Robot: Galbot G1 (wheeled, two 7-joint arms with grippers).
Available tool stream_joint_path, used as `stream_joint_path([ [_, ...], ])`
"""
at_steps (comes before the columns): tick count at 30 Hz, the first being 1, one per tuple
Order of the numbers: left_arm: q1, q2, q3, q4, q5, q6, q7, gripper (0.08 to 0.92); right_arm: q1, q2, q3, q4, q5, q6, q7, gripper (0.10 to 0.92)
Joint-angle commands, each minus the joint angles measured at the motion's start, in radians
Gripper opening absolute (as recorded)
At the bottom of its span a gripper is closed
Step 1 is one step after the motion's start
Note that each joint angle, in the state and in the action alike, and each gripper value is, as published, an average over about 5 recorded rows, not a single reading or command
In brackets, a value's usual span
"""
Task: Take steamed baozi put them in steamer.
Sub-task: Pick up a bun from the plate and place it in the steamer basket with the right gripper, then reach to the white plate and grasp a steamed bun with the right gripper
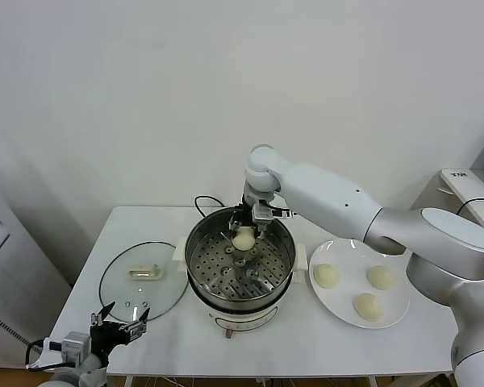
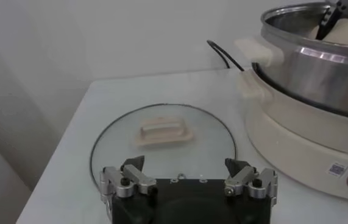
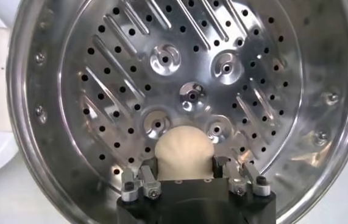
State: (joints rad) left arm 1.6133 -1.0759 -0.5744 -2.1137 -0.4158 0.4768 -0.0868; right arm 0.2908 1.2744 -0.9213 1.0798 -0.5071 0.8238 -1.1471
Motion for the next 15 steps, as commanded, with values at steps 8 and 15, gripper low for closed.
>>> stream_joint_path([
  [8,0.014,0.000,-0.008,-0.004,0.000,-0.001,0.000,0.823,0.186,-0.093,-0.079,0.004,0.359,-0.046,-0.036,0.821],
  [15,0.016,0.000,-0.010,-0.011,0.001,0.000,0.000,0.823,0.320,-0.244,-0.206,-0.011,0.636,-0.333,-0.071,0.823],
])
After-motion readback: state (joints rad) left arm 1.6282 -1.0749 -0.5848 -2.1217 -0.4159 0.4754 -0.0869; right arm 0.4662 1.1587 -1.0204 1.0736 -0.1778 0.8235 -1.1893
